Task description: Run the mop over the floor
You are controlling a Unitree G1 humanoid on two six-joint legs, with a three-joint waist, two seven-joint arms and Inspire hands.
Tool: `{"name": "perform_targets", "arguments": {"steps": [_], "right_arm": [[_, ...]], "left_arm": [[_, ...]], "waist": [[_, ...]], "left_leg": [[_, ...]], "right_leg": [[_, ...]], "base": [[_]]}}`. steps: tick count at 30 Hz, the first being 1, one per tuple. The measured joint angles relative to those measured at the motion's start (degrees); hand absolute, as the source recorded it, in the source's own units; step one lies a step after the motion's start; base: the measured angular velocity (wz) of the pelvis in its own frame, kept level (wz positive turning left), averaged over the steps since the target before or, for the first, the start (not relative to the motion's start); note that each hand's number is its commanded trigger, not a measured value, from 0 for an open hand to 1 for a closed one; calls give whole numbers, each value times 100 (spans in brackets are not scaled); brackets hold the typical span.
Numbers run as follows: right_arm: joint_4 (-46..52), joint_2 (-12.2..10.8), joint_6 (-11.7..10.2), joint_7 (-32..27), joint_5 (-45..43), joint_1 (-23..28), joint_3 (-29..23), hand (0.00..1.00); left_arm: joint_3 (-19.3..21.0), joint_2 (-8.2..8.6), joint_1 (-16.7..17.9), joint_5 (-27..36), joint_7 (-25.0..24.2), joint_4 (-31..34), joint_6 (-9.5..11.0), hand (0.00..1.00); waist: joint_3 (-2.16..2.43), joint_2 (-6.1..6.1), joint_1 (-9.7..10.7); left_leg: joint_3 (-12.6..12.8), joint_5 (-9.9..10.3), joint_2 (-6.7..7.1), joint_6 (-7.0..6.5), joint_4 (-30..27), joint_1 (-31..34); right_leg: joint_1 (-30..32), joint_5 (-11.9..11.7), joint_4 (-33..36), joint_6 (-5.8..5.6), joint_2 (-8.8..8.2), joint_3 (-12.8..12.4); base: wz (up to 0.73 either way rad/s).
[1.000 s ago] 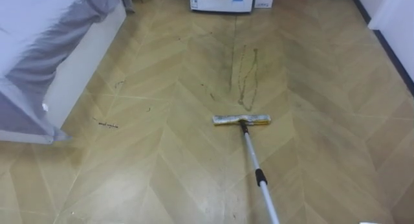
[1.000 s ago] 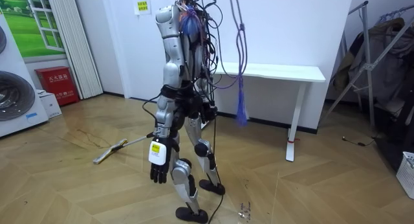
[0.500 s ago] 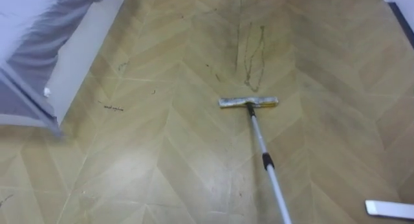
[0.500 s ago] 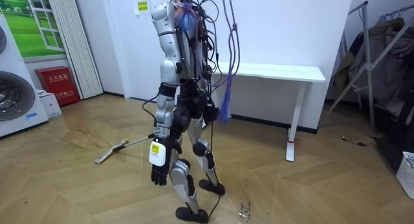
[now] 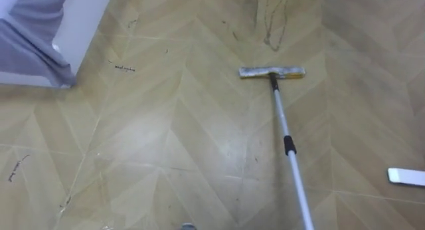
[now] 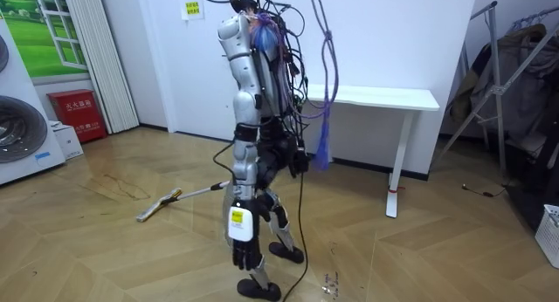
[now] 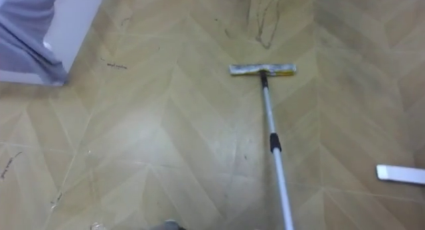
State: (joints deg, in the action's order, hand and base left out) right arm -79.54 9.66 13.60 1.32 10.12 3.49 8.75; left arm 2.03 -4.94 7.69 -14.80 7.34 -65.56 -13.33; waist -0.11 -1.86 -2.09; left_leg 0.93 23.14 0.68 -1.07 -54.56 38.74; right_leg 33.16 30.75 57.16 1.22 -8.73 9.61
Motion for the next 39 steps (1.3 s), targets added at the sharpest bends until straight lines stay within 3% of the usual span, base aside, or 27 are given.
{"name": "perform_targets", "arguments": {"steps": [3,5,6,7,8,9,10,12,14,16,17,19,20,21,22,24,26,29,30,32,33,34,35,36,37,38,39], "right_arm": [[-171,6,-57,-116,34,-306,19,100],[-425,34,-97,-165,20,-630,13,100],[-528,93,-83,-185,-4,-871,7,100],[-533,143,-46,-185,-34,-991,5,100],[-530,303,21,-184,-42,-1281,6,100],[-513,467,15,-147,-45,-1540,8,100],[-538,569,-9,-46,-41,-1803,10,100],[-505,589,-68,129,131,-1990,83,100],[-473,609,-149,202,548,-1950,306,100],[-361,672,-161,265,962,-1644,349,100],[-343,699,-165,272,1006,-1533,349,100],[-583,845,-152,350,999,-1059,340,100],[-674,893,-130,355,993,-951,370,100],[-759,984,-91,326,1001,-721,458,100],[-738,1022,-82,282,1046,-441,535,100],[-672,951,-48,243,1143,-179,566,100],[-658,800,-49,202,1212,-127,567,100],[-560,541,-52,53,1235,-114,548,100],[-542,482,-41,13,1237,-112,529,100],[-510,470,4,-7,1206,-155,505,100],[-500,497,99,-31,1168,-262,488,100],[-530,547,171,-67,1096,-412,433,100],[-538,573,197,-92,1059,-500,412,100],[-563,629,243,-133,1046,-755,408,100],[-573,674,291,-147,1025,-1015,410,100],[-572,696,298,-145,1005,-1165,414,100],[-559,754,272,-107,1041,-1540,431,100]], "left_arm": [[-113,-35,-172,520,168,-13,13,0],[-273,-98,-195,980,326,-8,22,0],[-438,-166,-204,1310,404,26,19,0],[-512,-187,-195,1454,446,29,17,0],[-691,-202,-218,1784,494,25,27,0],[-787,-216,-189,2033,490,3,55,0],[-799,-235,-151,2098,488,-31,126,0],[-817,-293,-70,2089,476,-66,240,0],[-876,-313,-60,2049,402,-89,287,0],[-873,-355,-67,1740,170,-88,341,0],[-888,-361,-88,1704,114,-96,337,0],[-881,-353,-231,1550,-45,-103,326,0],[-876,-341,-251,1470,-43,-101,328,0],[-868,-324,-248,1344,-26,-85,330,0],[-882,-336,-248,1263,1,-19,340,0],[-887,-370,-237,1267,103,171,360,0],[-895,-354,-269,1264,204,308,415,0],[-896,-286,-341,1257,237,435,446,0],[-900,-244,-329,1244,259,441,438,0],[-899,-226,-271,1243,295,459,327,0],[-894,-223,-232,1245,354,464,218,0],[-891,-229,-230,1292,386,482,142,0],[-893,-243,-234,1294,397,493,110,0],[-902,-295,-244,1344,472,539,77,0],[-963,-397,-236,1593,581,542,96,0],[-983,-435,-236,1706,626,556,99,0],[-1018,-499,-238,1918,707,576,106,0]], "waist": [[-5,7,-35],[-8,24,-151],[-65,141,-263],[-53,200,-329],[-64,220,-465],[-69,231,-622],[-84,251,-686],[-127,324,-737],[-106,326,-736],[-73,228,-642],[-41,177,-553],[22,58,-434],[20,44,-437],[-11,-37,-437],[10,-155,-424],[13,-293,-355],[-8,-393,-211],[-12,-402,-86],[-28,-374,-88],[-82,-291,-112],[-68,-246,-158],[-96,-190,-224],[-87,-185,-260],[-114,-123,-325],[-108,50,-485],[-104,141,-575],[-144,349,-661]], "left_leg": [[-16,78,-9,49,-669,389],[-8,-210,-141,239,-1423,754],[36,-949,-206,284,-2052,1181],[52,-1438,-209,289,-2347,1410],[53,-2432,-218,378,-2953,1899],[147,-2503,-217,372,-3792,2354],[191,-2352,-174,165,-4127,2647],[295,-2041,-149,131,-3684,2583],[255,-1667,-73,186,-2208,2029],[133,-1247,-72,224,-248,1135],[146,-920,-31,13,-42,1060],[458,-678,144,-400,139,910],[524,-583,217,-491,137,860],[541,-414,366,-627,42,769],[537,-202,424,-721,-97,705],[534,61,425,-811,-198,631],[533,140,425,-866,-199,600],[535,319,428,-861,-107,507],[537,399,436,-830,-10,354],[527,568,429,-747,79,60],[491,705,401,-676,85,-103],[451,794,348,-569,-10,-204],[496,777,282,-500,-247,-177],[520,399,151,-82,-1114,152],[536,-348,-2,121,-2043,558],[538,-849,-7,201,-2418,787],[498,-2171,25,312,-3050,1321]], "right_leg": [[318,316,616,118,41,-43],[450,494,948,182,212,-204],[549,546,1140,243,314,-354],[587,551,1214,257,348,-449],[623,519,1301,325,399,-558],[653,480,1391,405,377,-602],[650,471,1397,422,347,-618],[598,506,1307,350,188,-611],[515,566,1094,228,144,-607],[380,632,769,24,88,-521],[341,609,674,-32,40,-453],[140,353,400,-355,-193,-535],[146,308,523,-365,-221,-637],[364,-60,1093,-323,-259,-822],[660,-678,1688,-297,-237,-1024],[1111,-1190,2221,-345,-84,-1178],[1603,-1150,2191,-374,38,-1113],[2078,-1089,829,-367,385,-1058],[2064,-1152,121,-269,426,-975],[1982,-1345,-457,-62,476,-793],[1824,-1343,-434,0,506,-740],[1695,-1241,-380,68,494,-641],[1650,-1160,-323,90,519,-602],[1573,-1014,-116,182,637,-628],[1552,-817,163,295,687,-691],[1547,-733,266,366,681,-704],[1534,-580,452,444,686,-775]], "base": [[5],[-17],[-23],[-40],[-55],[-63],[-46],[-13],[16],[38],[68],[69],[30],[5],[-4],[-11],[2],[-6],[-11],[-8],[-6],[0],[0],[-9],[-21],[-36],[-23]]}}
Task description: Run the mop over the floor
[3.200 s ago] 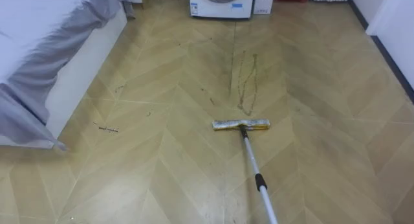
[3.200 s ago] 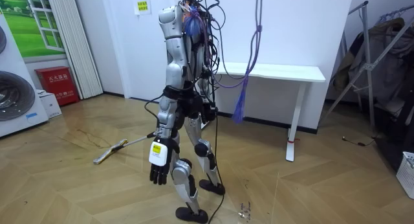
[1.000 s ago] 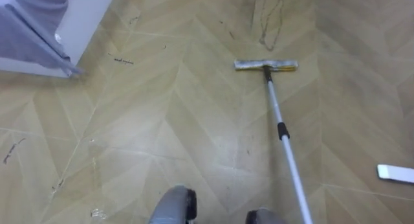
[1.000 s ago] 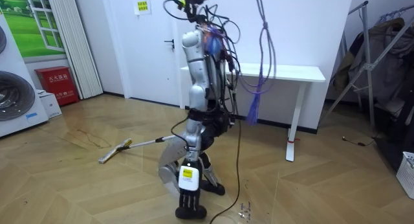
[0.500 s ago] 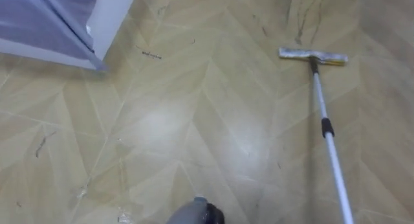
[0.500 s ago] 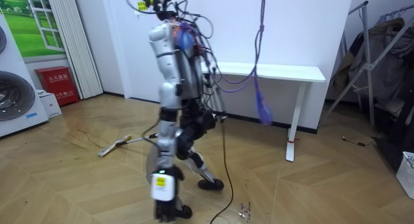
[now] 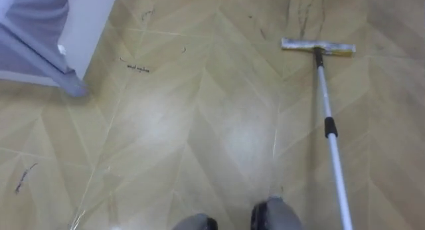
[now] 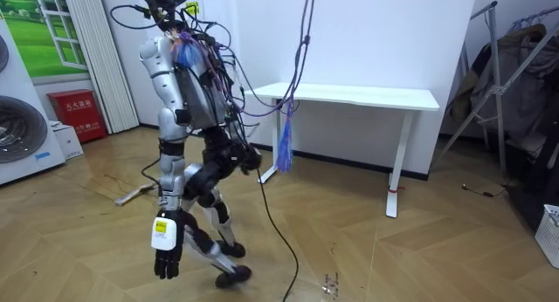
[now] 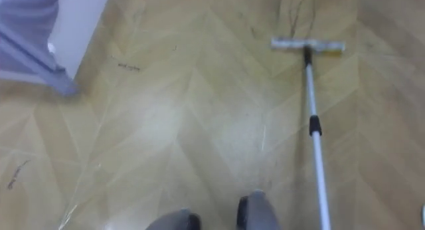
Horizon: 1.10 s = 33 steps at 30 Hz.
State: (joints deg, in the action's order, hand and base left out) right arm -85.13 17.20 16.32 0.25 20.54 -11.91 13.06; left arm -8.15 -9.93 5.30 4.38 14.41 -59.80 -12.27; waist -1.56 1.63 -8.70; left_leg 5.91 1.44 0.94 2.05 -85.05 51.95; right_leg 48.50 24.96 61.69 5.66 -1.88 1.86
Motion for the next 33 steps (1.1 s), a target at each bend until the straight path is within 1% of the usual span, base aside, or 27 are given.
{"name": "perform_targets", "arguments": {"steps": [1,2,3,4,5,7,8,9,10,11,12,13,14,16,17,19,21,22,24,25,27,28,29,30,31,32,33], "right_arm": [[33,68,-79,60,60,-321,5,100],[30,104,-146,90,92,-417,6,100],[51,133,-330,164,194,-669,44,100],[57,143,-474,249,271,-839,40,100],[62,144,-512,269,318,-887,54,100],[64,149,-517,366,578,-802,163,100],[65,162,-509,376,651,-725,170,100],[66,203,-499,413,793,-465,266,100],[63,255,-493,432,882,-318,307,100],[55,347,-490,439,879,1,327,100],[-9,390,-469,382,790,283,325,100],[-65,408,-464,348,710,557,322,100],[-101,418,-464,331,693,696,323,100],[-168,362,-390,263,656,1308,354,100],[-168,327,-382,234,657,1405,354,100],[-135,180,-382,159,661,1550,352,100],[-91,-44,-380,-7,653,1599,292,100],[-89,-98,-380,-38,640,1595,271,100],[-79,-231,-358,-111,629,1582,184,100],[-40,-230,-249,-155,612,1515,128,100],[-33,-204,-123,-231,597,1333,50,100],[-42,-188,-89,-239,577,1222,12,100],[-64,-137,-17,-256,557,935,-13,100],[-121,-45,30,-267,509,588,-36,100],[-95,82,35,-260,456,212,-14,100],[-63,149,32,-251,454,9,8,100],[17,285,-9,-212,486,-347,141,100]], "left_arm": [[-14,-14,-11,172,46,5,77,0],[-34,-18,-21,233,52,8,126,0],[-125,-27,9,296,49,84,171,0],[-156,8,133,278,26,260,191,0],[-182,30,202,276,6,303,215,0],[-207,33,359,148,-144,427,241,0],[-198,34,382,91,-169,415,238,0],[-161,28,410,-58,-266,403,210,0],[-139,30,403,-140,-324,402,196,0],[-90,38,291,-324,-422,396,183,0],[-83,38,224,-478,-449,364,188,0],[-34,39,190,-507,-440,341,194,0],[28,59,185,-516,-432,335,195,0],[138,160,185,-724,-334,368,190,0],[140,170,186,-734,-328,410,201,0],[117,166,178,-745,-324,555,265,0],[116,235,178,-769,-238,667,264,0],[116,261,178,-768,-233,671,262,0],[103,291,192,-746,-213,620,207,0],[109,283,194,-704,-177,552,139,0],[114,233,199,-611,-101,494,66,0],[115,198,194,-612,-93,506,32,0],[89,119,203,-537,-33,495,-2,0],[44,77,223,-371,89,503,-28,0],[-10,56,261,-209,160,519,-30,0],[-15,46,272,-130,167,533,-25,0],[-40,22,291,-19,166,629,-22,0]], "waist": [[-20,136,-72],[-4,111,-122],[-68,200,-225],[-89,220,-295],[-98,205,-319],[-92,83,-421],[-101,5,-418],[-55,-93,-397],[-16,-165,-379],[69,-303,-260],[79,-316,-175],[82,-312,-53],[83,-321,14],[188,-476,193],[195,-517,226],[137,-628,384],[116,-651,532],[114,-647,537],[86,-603,529],[64,-558,530],[56,-539,510],[50,-534,510],[2,-409,442],[21,-309,304],[12,-186,159],[5,-134,83],[-18,-85,4]], "left_leg": [[-69,-668,3,98,-641,614],[-84,-558,-36,47,-1017,950],[-88,-195,-121,-50,-1559,1553],[-56,95,-221,-116,-1493,1879],[-45,186,-260,-121,-1203,1906],[-59,315,-348,-142,1180,1229],[-81,317,-350,-146,1866,961],[-181,326,-365,-158,3091,462],[-206,424,-364,-197,3445,297],[-152,867,-179,-441,3579,199],[-46,1068,-8,-670,3600,135],[31,1227,199,-893,3609,2],[45,1320,298,-930,3575,-86],[32,1750,480,-1085,3457,-427],[10,1836,479,-1126,3446,-490],[-21,1982,483,-1187,3475,-674],[-25,2148,494,-1208,3598,-918],[-24,2193,494,-1204,3644,-1003],[-47,2455,496,-1153,3718,-1424],[-89,2619,517,-1101,3650,-1609],[-129,2773,472,-886,3111,-1642],[-113,2701,436,-750,2753,-1529],[-38,2378,314,-286,1904,-1229],[47,1800,217,-138,1117,-887],[45,1016,176,-103,479,-509],[30,748,178,-107,250,-328],[-72,735,142,-147,76,42]], "right_leg": [[0,105,91,87,16,8],[-9,145,129,125,48,9],[-80,180,140,133,69,9],[-232,215,25,109,98,-1],[-356,244,-54,57,105,-1],[-820,401,-338,-79,103,29],[-946,468,-382,-104,114,67],[-1095,669,-433,-121,98,132],[-1148,752,-436,-170,80,174],[-1211,912,-440,-293,-108,255],[-1311,960,-483,-476,-315,281],[-1336,909,-247,-606,-517,245],[-1264,772,28,-638,-576,228],[-880,-289,1156,-691,-630,-74],[-772,-373,1277,-712,-571,-122],[-336,-308,1246,-779,-431,-187],[165,-295,315,-781,-258,-178],[223,-311,-19,-754,-207,-171],[194,-524,-1189,-488,-105,55],[90,-707,-1267,-332,-104,163],[-106,-624,-1036,-269,-134,287],[-133,-517,-895,-253,-133,304],[-161,-301,-601,-156,-96,264],[-160,-95,-353,-96,-92,217],[-164,75,-173,-61,-18,103],[-166,140,-99,-37,4,54],[-172,233,-18,-29,53,46]], "base": [[-15],[-12],[-15],[-9],[9],[12],[15],[21],[50],[61],[65],[36],[27],[16],[-4],[3],[-5],[-16],[-5],[8],[22],[15],[-15],[-42],[-51],[-43],[-31]]}}
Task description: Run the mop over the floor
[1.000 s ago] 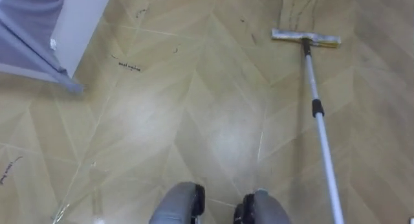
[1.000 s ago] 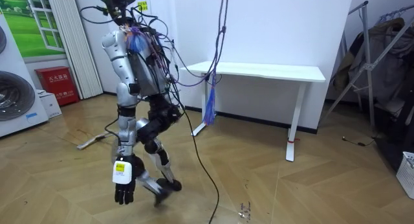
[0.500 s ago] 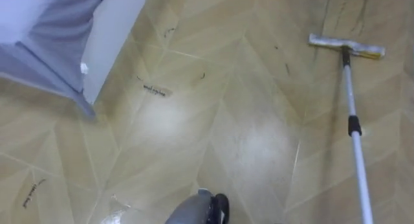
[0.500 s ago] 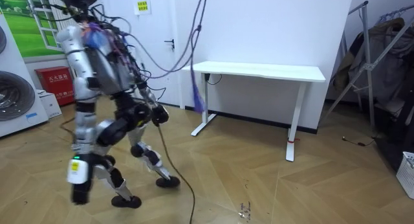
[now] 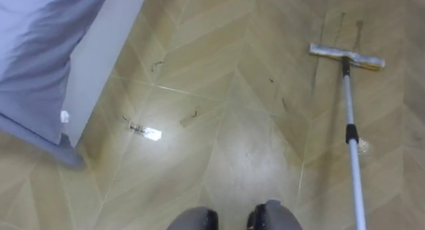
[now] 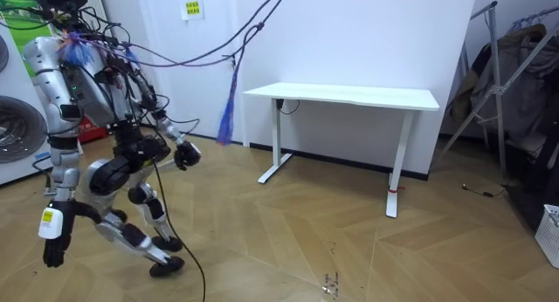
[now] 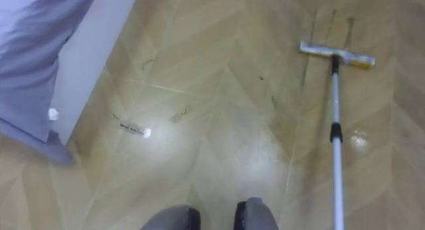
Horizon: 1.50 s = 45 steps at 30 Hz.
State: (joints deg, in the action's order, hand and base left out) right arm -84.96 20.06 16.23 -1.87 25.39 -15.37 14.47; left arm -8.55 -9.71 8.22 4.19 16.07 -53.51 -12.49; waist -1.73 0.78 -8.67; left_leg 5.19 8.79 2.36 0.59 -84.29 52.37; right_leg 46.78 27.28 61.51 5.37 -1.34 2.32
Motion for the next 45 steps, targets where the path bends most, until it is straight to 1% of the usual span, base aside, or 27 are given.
{"name": "perform_targets", "arguments": {"steps": [2,3,5,7,9,11,12,15,17,20,22,24,26,28,29,30,31,33,35,36,37,38,40,41,42,43,45], "right_arm": [[238,125,-148,-2,34,-359,11,100],[322,131,-201,1,80,-584,-14,100],[485,165,-204,20,227,-669,-11,100],[482,221,-218,91,511,-451,-15,100],[344,221,-246,250,706,-144,0,100],[169,262,-250,304,754,239,13,100],[135,311,-251,263,688,573,11,100],[73,192,-248,-25,564,1338,8,100],[73,39,-249,-136,568,1609,8,100],[74,-272,-235,-298,557,1923,-9,100],[75,-404,-212,-297,469,2068,-10,100],[88,-420,-101,-307,364,2068,-31,100],[91,-400,-67,-336,349,1949,-24,100],[-8,-406,-48,-341,331,1630,-20,100],[-115,-365,19,-379,305,1326,-32,100],[-141,-304,78,-450,276,979,-24,100],[-120,-206,96,-478,277,595,-28,100],[88,-111,66,-583,417,44,-20,100],[339,-53,-30,-658,755,-288,1,100],[556,-30,-71,-650,982,-397,-11,100],[652,-25,-106,-622,1080,-376,-15,100],[733,-11,-149,-556,1290,-305,-54,100],[728,-7,-145,-464,1512,-130,-92,100],[696,7,-152,-352,1672,50,-88,100],[670,50,-166,-277,1742,322,-53,100],[644,79,-168,-262,1722,454,-50,100],[407,198,-181,-261,1508,897,-23,100]], "left_arm": [[-2,-38,87,27,-1,238,16,0],[-8,-65,146,26,-11,276,54,0],[-58,-97,216,32,-70,290,67,0],[-58,-115,147,-4,-204,283,66,0],[-49,-116,106,-83,-280,274,58,0],[-53,-76,102,-158,-301,269,56,0],[-36,-7,65,-229,-307,221,71,0],[-21,38,39,-398,-311,238,162,0],[-32,42,39,-405,-310,261,165,0],[-32,97,79,-450,-276,245,146,0],[-38,182,97,-480,-273,200,29,0],[-49,221,164,-378,-274,167,-77,0],[-47,208,237,-108,-272,164,-138,0],[-82,130,268,156,-226,200,-151,0],[-112,106,309,325,-126,264,-173,0],[-167,81,399,488,-34,352,-183,0],[-176,66,421,573,-6,445,-204,0],[-180,-37,486,740,7,706,-178,0],[-184,-97,492,742,18,763,-67,0],[-201,-104,517,750,14,752,-50,0],[-205,-112,535,747,9,741,-46,0],[-207,-121,531,744,-6,743,-38,0],[-168,-117,503,668,-57,743,0,0],[-170,-105,469,514,-76,743,-14,0],[-170,-80,416,381,-100,751,-2,0],[-170,-69,392,351,-127,758,5,0],[-64,17,308,193,-174,807,35,0]], "waist": [[-20,26,-173],[-69,116,-229],[-42,159,-243],[0,177,-168],[5,142,-181],[57,23,-109],[84,-136,-78],[145,-465,63],[126,-572,188],[120,-580,384],[101,-530,444],[99,-495,461],[99,-489,443],[91,-417,406],[100,-349,376],[91,-233,314],[73,-154,192],[-3,-30,33],[-28,140,-130],[-18,135,-155],[29,105,-147],[64,93,-105],[67,94,-120],[64,100,-89],[65,96,-83],[71,72,-73],[77,-154,42]], "left_leg": [[-60,309,-254,-35,370,417],[-105,500,-315,-68,1196,399],[-257,617,-329,-98,2602,270],[-194,756,-153,-430,3035,54],[-42,911,-66,-696,3142,-252],[35,1086,136,-887,3202,-545],[51,1224,245,-970,3211,-706],[59,1474,412,-1140,3242,-968],[56,1530,440,-1165,3346,-1062],[52,1629,454,-1143,3582,-1355],[45,1856,447,-1073,3584,-1666],[22,2115,419,-989,3447,-1906],[2,2298,312,-759,3200,-2028],[35,1955,115,-199,2068,-1567],[48,1381,20,-30,1214,-1164],[50,769,29,-12,608,-810],[67,668,-8,-85,307,-469],[69,934,-246,-204,763,75],[-11,943,-258,-109,2212,321],[-126,705,-275,-163,3102,281],[-129,585,-256,-177,3207,234],[-37,606,-237,-390,3264,41],[142,744,-210,-649,3309,-233],[155,846,-51,-812,3332,-403],[208,977,90,-904,3368,-575],[216,1042,162,-945,3373,-644],[141,1295,317,-1045,3363,-802]], "right_leg": [[-103,101,22,-43,114,-15],[-273,216,9,-96,121,-60],[-557,417,-108,-194,83,-55],[-896,619,-350,-453,-118,-27],[-1189,584,-486,-573,-249,-59],[-1306,410,-235,-799,-430,-59],[-1258,144,123,-860,-512,-120],[-832,-576,1031,-880,-548,-384],[-371,-529,1110,-908,-448,-471],[154,-498,245,-878,-273,-362],[172,-656,-919,-616,-181,-228],[36,-792,-955,-466,-127,-136],[-166,-602,-820,-371,-140,13],[-185,-342,-548,-287,-48,40],[-183,-177,-332,-235,-32,37],[-185,-29,-143,-172,-25,-35],[-164,100,-14,-121,-8,-81],[-182,218,25,-106,91,-123],[-288,318,-42,-140,95,-195],[-512,432,-161,-224,76,-179],[-645,507,-212,-287,32,-173],[-898,588,-408,-483,-25,-115],[-1275,633,-620,-553,-196,-55],[-1400,588,-512,-635,-341,-45],[-1427,465,-271,-790,-469,-75],[-1408,357,-117,-835,-509,-87],[-1115,-283,605,-876,-522,-262]], "base": [[-24],[-7],[20],[57],[28],[17],[13],[7],[-15],[-10],[-10],[-7],[-12],[-3],[-7],[-21],[-26],[-27],[-16],[12],[40],[56],[46],[34],[33],[29],[18]]}}
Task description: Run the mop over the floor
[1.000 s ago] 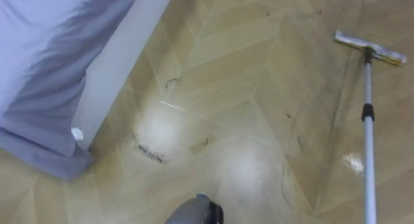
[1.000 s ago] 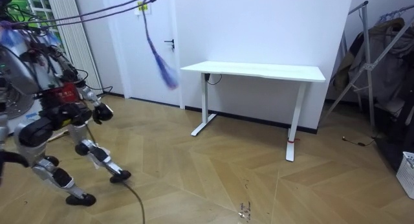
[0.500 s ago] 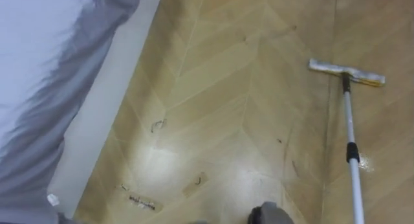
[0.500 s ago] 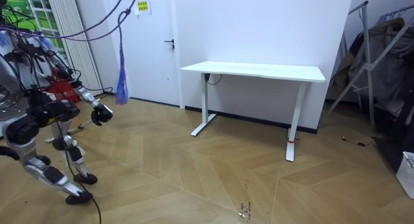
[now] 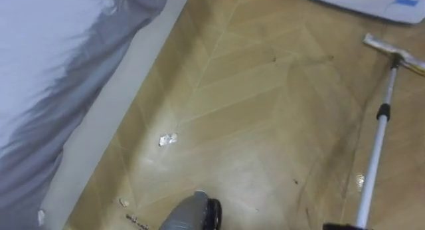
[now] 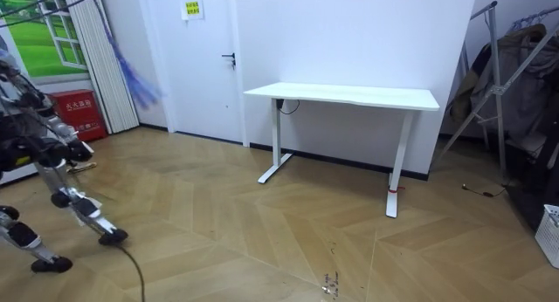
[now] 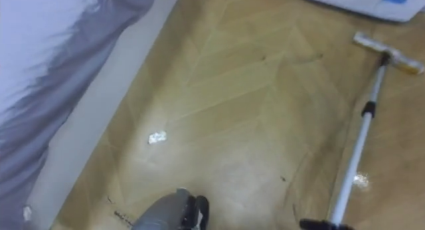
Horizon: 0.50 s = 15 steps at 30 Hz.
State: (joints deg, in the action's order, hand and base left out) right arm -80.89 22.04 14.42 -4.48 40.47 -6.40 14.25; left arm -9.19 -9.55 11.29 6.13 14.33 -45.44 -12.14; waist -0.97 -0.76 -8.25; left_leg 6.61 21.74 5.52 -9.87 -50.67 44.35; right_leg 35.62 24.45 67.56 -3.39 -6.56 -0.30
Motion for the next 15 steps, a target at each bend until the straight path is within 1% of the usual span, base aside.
{"name": "perform_targets", "arguments": {"steps": [1,2,3,4,5,6,7,8,9,10,11,12,13,14,15], "right_arm": [[-24,17,-3,-52,-43,141,40,100],[-31,1,-4,-185,-114,438,95,100],[-33,-98,-5,-322,-261,685,94,100],[-33,-171,-5,-383,-309,779,87,100],[-18,-334,-7,-486,-392,934,84,100],[-18,-509,-9,-552,-430,1043,84,100],[-20,-583,-9,-569,-454,1087,82,100],[-21,-703,-8,-597,-488,1147,64,100],[-16,-770,12,-597,-564,1206,11,100],[-19,-796,50,-597,-632,1201,-37,100],[-19,-798,67,-600,-641,1168,-55,100],[-48,-798,96,-598,-708,992,-103,100],[-172,-778,148,-600,-696,766,-105,100],[-220,-753,176,-610,-693,624,-101,100],[-264,-678,197,-616,-695,345,-104,100]], "left_arm": [[2,13,-26,0,6,2,17,0],[-4,29,-85,-4,14,-16,80,0],[1,33,-110,-13,27,-16,134,0],[8,30,-117,-13,37,-18,136,0],[-7,32,-117,-13,56,-46,117,0],[-14,50,-117,-7,72,-109,112,0],[-13,71,-114,-5,85,-150,111,0],[-3,122,-115,0,117,-264,103,0],[4,169,-102,0,132,-347,53,0],[-1,187,-80,19,134,-375,-12,0],[0,186,-81,58,135,-405,-36,0],[7,168,-90,83,142,-486,-41,0],[11,163,-94,134,181,-531,-45,0],[0,166,-96,187,206,-566,-47,0],[0,188,-91,243,262,-564,-55,0]], "waist": [[11,-69,29],[24,-211,62],[25,-271,111],[22,-272,138],[19,-294,190],[17,-296,276],[16,-299,336],[10,-275,405],[6,-253,430],[19,-255,450],[20,-256,450],[-9,-210,454],[-34,-153,437],[-37,-136,403],[-20,-90,304]], "left_leg": [[-61,42,31,-16,-1,-8],[-127,122,31,-36,10,-19],[-148,145,35,-41,81,-53],[-149,146,37,-39,132,-84],[-220,166,36,-1,231,-185],[-265,193,35,44,373,-350],[-304,219,36,69,430,-446],[-351,303,32,128,502,-659],[-387,457,12,194,442,-853],[-453,625,-21,276,319,-984],[-486,714,-44,330,233,-1041],[-517,826,-101,461,-8,-1090],[-484,825,-192,500,-432,-1062],[-471,797,-245,554,-681,-1013],[-446,723,-319,690,-1145,-888]], "right_leg": [[109,-111,165,-4,34,-42],[408,-117,335,9,136,-99],[781,-104,300,28,206,-108],[971,-93,205,48,232,-108],[1273,-92,-197,58,289,-66],[1407,-142,-850,114,289,-14],[1425,-201,-1208,148,286,2],[1386,-424,-1897,210,278,65],[1307,-731,-2184,283,285,150],[1168,-771,-2098,332,301,248],[1114,-771,-2032,354,311,297],[1021,-708,-1845,474,314,332],[947,-545,-1642,579,355,355],[916,-457,-1545,608,391,364],[895,-318,-1391,672,480,346]], "base": [[13],[11],[4],[-5],[-5],[0],[10],[10],[8],[4],[4],[0],[-5],[-22],[-22]]}}
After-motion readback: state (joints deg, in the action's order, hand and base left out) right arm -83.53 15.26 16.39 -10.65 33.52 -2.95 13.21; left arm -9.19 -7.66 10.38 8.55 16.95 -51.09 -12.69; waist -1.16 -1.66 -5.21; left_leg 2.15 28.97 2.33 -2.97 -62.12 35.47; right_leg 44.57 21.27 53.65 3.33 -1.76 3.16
